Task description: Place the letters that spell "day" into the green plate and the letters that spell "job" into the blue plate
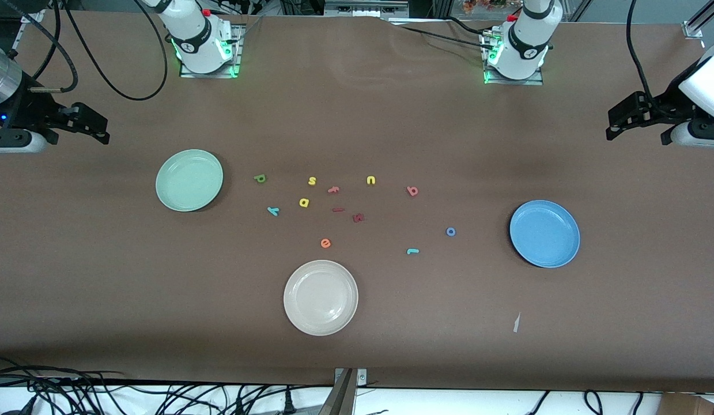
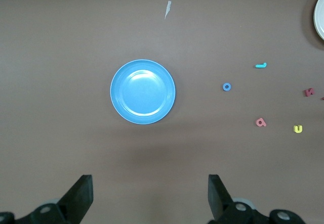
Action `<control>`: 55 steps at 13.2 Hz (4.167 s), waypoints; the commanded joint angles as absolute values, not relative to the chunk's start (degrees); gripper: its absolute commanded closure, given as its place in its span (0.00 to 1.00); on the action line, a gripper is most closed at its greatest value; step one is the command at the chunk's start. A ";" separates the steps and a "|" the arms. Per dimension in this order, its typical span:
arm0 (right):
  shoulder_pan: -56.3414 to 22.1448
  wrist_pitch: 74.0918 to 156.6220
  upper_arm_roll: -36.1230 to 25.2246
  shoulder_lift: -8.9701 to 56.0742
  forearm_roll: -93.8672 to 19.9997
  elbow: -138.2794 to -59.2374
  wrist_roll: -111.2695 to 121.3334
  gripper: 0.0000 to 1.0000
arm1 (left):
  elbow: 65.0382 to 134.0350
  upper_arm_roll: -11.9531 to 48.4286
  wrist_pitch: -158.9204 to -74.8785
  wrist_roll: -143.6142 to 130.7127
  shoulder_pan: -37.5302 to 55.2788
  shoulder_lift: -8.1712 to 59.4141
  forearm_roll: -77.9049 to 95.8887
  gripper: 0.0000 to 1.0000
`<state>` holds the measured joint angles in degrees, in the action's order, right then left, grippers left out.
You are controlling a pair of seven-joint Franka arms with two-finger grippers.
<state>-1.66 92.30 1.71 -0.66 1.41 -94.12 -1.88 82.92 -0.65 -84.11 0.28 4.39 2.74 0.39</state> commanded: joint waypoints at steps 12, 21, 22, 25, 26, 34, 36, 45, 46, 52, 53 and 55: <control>-1.58 92.55 1.58 -1.41 1.14 -94.92 -1.41 0.00 | 81.91 -0.62 -82.62 0.00 4.13 2.99 1.32 0.00; -1.58 92.46 1.49 -1.41 0.97 -95.01 -1.67 0.00 | 81.83 -0.35 -81.39 -0.17 4.30 2.99 1.41 0.00; -1.58 92.46 1.41 -1.41 0.97 -95.01 -1.67 0.00 | 81.74 -0.26 -81.39 -0.35 4.65 2.90 1.41 0.00; -1.58 92.46 1.41 -1.41 0.97 -95.01 -1.67 0.00 | 81.65 0.00 -81.39 -0.35 4.92 2.90 1.32 0.00; -1.58 92.46 1.41 -1.41 0.97 -95.01 -1.67 0.00 | 81.65 0.26 -81.39 -0.35 5.01 2.90 1.41 0.00; -1.58 92.37 1.41 -1.49 0.97 -95.01 -1.67 0.00 | 81.65 0.18 -81.04 0.26 2.81 2.90 1.32 0.00; -1.58 92.11 1.49 -1.49 0.97 -95.01 -2.46 0.00 | 81.65 0.18 -81.04 0.26 2.73 2.90 1.32 0.00; -1.84 88.42 2.55 0.70 1.14 -95.19 -2.64 0.00 | 81.74 0.35 -80.95 0.09 2.81 2.90 1.32 0.00; -2.37 88.77 2.81 1.49 1.32 -94.84 -2.55 0.00 | 81.74 0.44 -80.95 0.00 2.81 2.90 1.32 0.00; -8.77 93.93 2.99 6.32 1.14 -95.18 -9.02 0.00 | 81.74 0.44 -80.16 -0.17 2.81 2.90 1.32 0.00; -11.31 94.91 2.99 7.20 1.49 -95.10 -13.05 0.00 | 81.74 0.44 -80.16 -0.18 2.81 2.90 1.32 0.00; -15.54 96.93 2.99 9.48 1.93 -95.27 -19.39 0.00 | 81.74 0.44 -80.16 -0.18 2.81 2.90 1.32 0.00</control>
